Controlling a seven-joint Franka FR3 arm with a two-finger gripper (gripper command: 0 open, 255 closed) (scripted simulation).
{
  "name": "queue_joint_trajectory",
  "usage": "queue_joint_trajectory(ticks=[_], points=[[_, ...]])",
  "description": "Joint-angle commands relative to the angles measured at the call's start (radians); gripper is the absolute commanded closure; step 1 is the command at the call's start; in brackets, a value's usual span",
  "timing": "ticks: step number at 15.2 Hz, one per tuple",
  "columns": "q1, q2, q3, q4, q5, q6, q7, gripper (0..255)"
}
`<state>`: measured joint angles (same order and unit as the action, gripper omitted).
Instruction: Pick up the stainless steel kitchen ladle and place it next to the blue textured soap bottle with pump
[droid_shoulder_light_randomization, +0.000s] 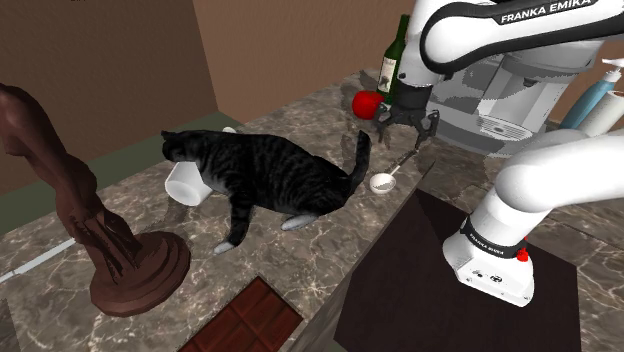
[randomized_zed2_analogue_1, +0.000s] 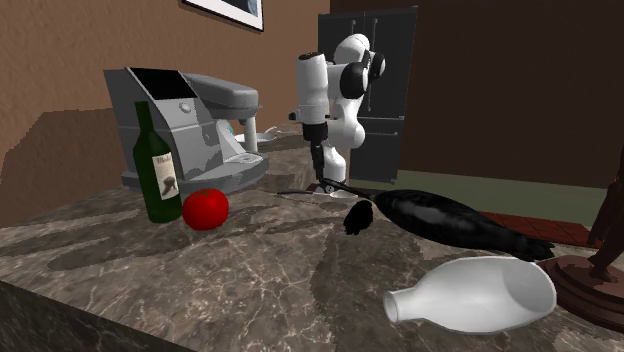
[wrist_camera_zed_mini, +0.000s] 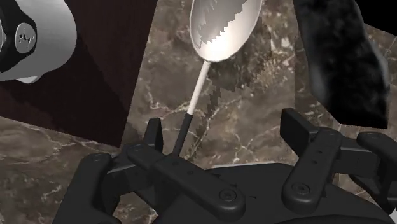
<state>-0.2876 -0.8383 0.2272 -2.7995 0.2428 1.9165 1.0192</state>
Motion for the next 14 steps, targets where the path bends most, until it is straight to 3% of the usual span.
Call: queue_joint_trajectory(ticks=[1, 3, 11, 14], points=[[-0.016, 0.018, 0.044, -0.048, 0.06, 0.042, 0.132, 0], [-0.025, 0.038, 0.086, -0.093, 0.124, 0.086, 0.252, 0], [-0.003, 0.105, 0.122, -0.163, 0.171, 0.222, 0.246, 0], [-0.003, 0.105, 0.122, -0.163, 0.171, 0.222, 0.246, 0]])
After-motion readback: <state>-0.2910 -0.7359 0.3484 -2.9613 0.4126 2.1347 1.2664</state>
